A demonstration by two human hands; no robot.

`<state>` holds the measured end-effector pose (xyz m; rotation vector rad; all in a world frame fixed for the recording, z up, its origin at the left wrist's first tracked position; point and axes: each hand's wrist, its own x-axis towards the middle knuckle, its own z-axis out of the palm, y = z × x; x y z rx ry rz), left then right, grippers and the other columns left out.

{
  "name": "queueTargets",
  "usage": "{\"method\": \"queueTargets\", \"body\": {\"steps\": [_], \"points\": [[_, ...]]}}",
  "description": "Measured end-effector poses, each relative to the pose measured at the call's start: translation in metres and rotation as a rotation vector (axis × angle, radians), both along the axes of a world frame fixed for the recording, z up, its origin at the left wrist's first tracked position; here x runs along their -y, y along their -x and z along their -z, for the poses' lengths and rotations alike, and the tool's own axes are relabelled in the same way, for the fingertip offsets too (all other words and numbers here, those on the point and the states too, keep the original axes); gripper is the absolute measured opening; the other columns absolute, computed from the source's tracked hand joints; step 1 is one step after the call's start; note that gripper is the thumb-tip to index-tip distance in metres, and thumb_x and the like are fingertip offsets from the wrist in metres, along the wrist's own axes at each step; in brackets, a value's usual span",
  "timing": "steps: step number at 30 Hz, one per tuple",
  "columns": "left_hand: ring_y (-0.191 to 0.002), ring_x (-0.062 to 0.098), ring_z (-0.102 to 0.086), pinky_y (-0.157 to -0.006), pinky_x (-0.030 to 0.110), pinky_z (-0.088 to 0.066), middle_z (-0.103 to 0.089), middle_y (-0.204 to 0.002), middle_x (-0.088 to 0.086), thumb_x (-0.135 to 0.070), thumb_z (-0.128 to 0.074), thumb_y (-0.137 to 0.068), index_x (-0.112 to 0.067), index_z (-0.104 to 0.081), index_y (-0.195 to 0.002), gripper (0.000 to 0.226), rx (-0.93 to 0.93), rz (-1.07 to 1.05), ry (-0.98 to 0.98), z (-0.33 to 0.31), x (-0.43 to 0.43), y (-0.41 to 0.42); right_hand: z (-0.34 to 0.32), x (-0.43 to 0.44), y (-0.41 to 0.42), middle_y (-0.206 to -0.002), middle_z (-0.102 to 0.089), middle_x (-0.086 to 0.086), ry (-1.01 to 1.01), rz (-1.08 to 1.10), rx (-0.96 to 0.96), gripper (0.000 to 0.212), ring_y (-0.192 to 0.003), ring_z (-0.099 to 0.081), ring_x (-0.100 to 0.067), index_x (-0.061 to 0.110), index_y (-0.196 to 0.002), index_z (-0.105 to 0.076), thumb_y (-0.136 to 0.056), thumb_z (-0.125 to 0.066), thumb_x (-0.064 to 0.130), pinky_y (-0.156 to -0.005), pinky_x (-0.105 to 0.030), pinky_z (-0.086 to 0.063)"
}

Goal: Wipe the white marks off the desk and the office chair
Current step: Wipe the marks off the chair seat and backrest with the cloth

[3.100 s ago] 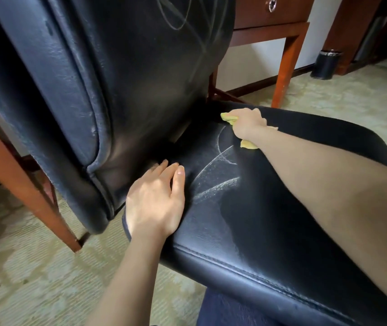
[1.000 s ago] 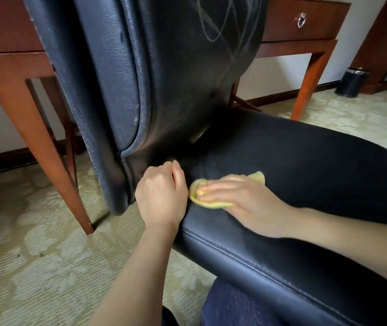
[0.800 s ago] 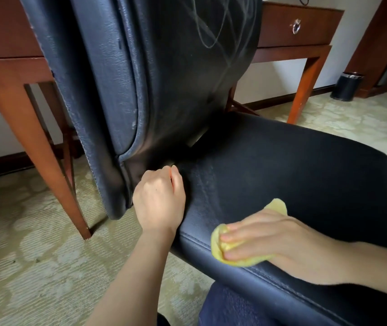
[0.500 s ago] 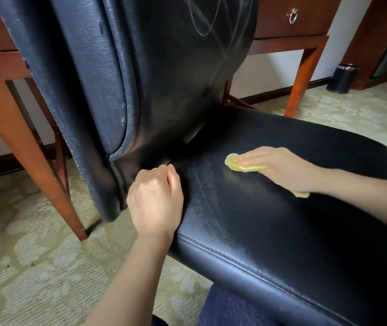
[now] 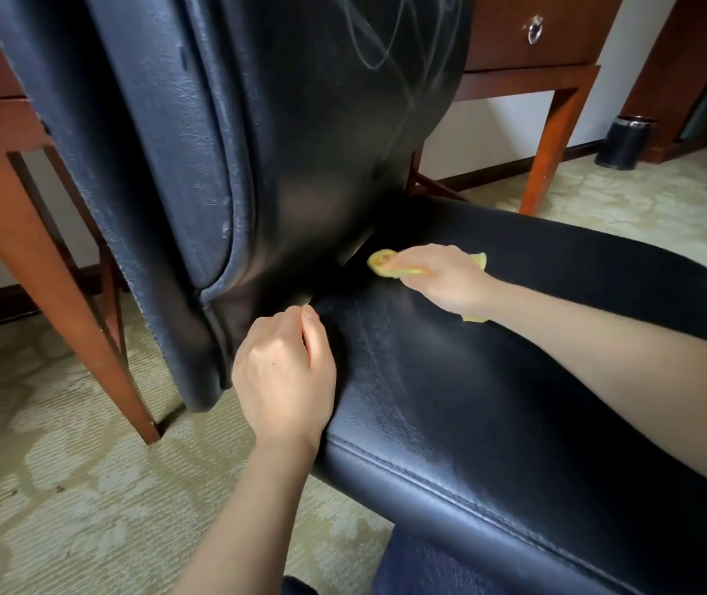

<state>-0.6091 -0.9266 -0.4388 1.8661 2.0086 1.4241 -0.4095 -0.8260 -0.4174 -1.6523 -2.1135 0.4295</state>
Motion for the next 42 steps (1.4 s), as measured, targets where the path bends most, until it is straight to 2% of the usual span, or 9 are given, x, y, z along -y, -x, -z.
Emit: {"method": "queueTargets", "body": {"steps": [6, 9, 14, 17, 19, 23, 28, 33, 42], "points": [[-0.093, 0.024, -0.057, -0.080, 0.032, -0.041, -0.068, -0.092, 0.006, -0.018, -0.040, -0.098, -0.007, -0.069, -0.095, 0.031, 0.097, 0.040, 0.014, 0.008, 0.016, 0.004, -0.006, 0.063, 0.008, -0.133, -0.055, 0.006, -0.037, -0.304, 0.066, 0.036, -0.123, -0.047, -0.013, 0.019, -0.125, -0.060, -0.092, -0.057, 0.005, -0.106, -0.023, -0.028], [-0.113, 0.024, -0.055, -0.099, 0.036, -0.041, -0.064, -0.116, 0.007, -0.013, -0.049, -0.097, -0.005, -0.064, -0.114, 0.024, -0.034, 0.128, 0.028, 0.018, 0.040, 0.013, -0.006, 0.089, 0.007, -0.130, -0.056, 0.008, -0.074, -0.390, 0.073, 0.035, -0.122, -0.048, -0.014, 0.017, -0.123, -0.062, -0.090, -0.060, 0.005, -0.103, -0.013, -0.026], [-0.136, 0.022, -0.038, -0.112, 0.040, -0.030, -0.048, -0.142, 0.008, -0.036, -0.031, -0.096, -0.005, -0.050, -0.135, 0.053, -0.245, 0.141, 0.109, 0.027, 0.078, 0.025, -0.001, 0.130, 0.002, -0.131, -0.053, 0.012, -0.100, -0.587, 0.075, 0.033, -0.122, -0.049, -0.016, 0.019, -0.124, -0.061, -0.093, -0.057, 0.011, -0.100, -0.042, -0.038], [-0.138, 0.019, -0.033, -0.115, 0.032, -0.018, -0.044, -0.145, 0.006, -0.036, -0.029, -0.097, -0.006, -0.046, -0.138, 0.054, -0.321, 0.204, 0.118, 0.028, 0.090, 0.034, 0.000, 0.143, -0.002, -0.133, -0.055, 0.006, -0.164, -0.749, 0.131, 0.032, -0.125, -0.048, -0.014, 0.020, -0.127, -0.059, -0.098, -0.045, 0.022, -0.099, -0.038, -0.041], [-0.140, 0.016, -0.029, -0.116, 0.029, -0.012, -0.040, -0.147, 0.003, -0.037, -0.028, -0.097, -0.008, -0.043, -0.141, 0.055, -0.324, 0.251, 0.131, 0.029, 0.094, 0.039, -0.001, 0.137, -0.006, -0.134, -0.055, 0.004, -0.196, -0.810, 0.198, 0.036, -0.125, -0.046, -0.013, 0.018, -0.128, -0.058, -0.095, -0.049, 0.006, -0.101, -0.033, -0.039], [-0.144, 0.006, -0.017, -0.117, 0.021, -0.003, -0.030, -0.152, -0.005, -0.042, -0.023, -0.096, -0.016, -0.036, -0.144, 0.056, -0.241, 0.326, 0.141, 0.029, 0.094, 0.045, -0.003, 0.096, -0.003, -0.129, -0.059, -0.004, -0.206, -0.677, 0.261, 0.056, -0.122, -0.050, -0.024, 0.010, -0.129, -0.057, -0.083, -0.049, -0.020, -0.105, -0.035, -0.038], [-0.144, 0.001, -0.011, -0.117, 0.019, -0.003, -0.026, -0.152, -0.008, -0.032, -0.037, -0.097, -0.020, -0.030, -0.144, 0.050, -0.219, 0.357, 0.120, 0.032, 0.090, 0.048, -0.003, 0.043, 0.024, -0.124, -0.058, 0.012, -0.029, -0.216, 0.094, 0.046, -0.111, -0.052, -0.020, 0.040, -0.122, -0.058, -0.097, -0.035, 0.010, -0.109, -0.050, -0.026], [-0.142, -0.007, 0.005, -0.114, 0.014, 0.005, -0.007, -0.152, -0.018, -0.044, -0.024, -0.094, -0.025, -0.017, -0.147, 0.057, -0.214, 0.378, 0.148, 0.036, 0.092, 0.046, -0.002, 0.022, 0.066, -0.144, -0.043, -0.001, -0.037, 0.051, 0.198, 0.069, -0.123, -0.047, -0.032, 0.035, -0.140, -0.043, -0.084, -0.032, -0.005, -0.103, -0.038, -0.039], [-0.137, -0.004, 0.028, -0.111, 0.013, 0.016, 0.034, -0.148, -0.019, -0.057, -0.003, -0.089, -0.029, 0.029, -0.140, 0.066, -0.237, 0.396, 0.228, 0.043, 0.098, 0.045, 0.001, 0.089, 0.100, -0.140, -0.050, 0.006, -0.179, -0.440, 0.169, 0.042, -0.125, -0.046, -0.024, 0.022, -0.131, -0.056, -0.094, -0.046, 0.005, -0.101, -0.040, -0.036]]}}
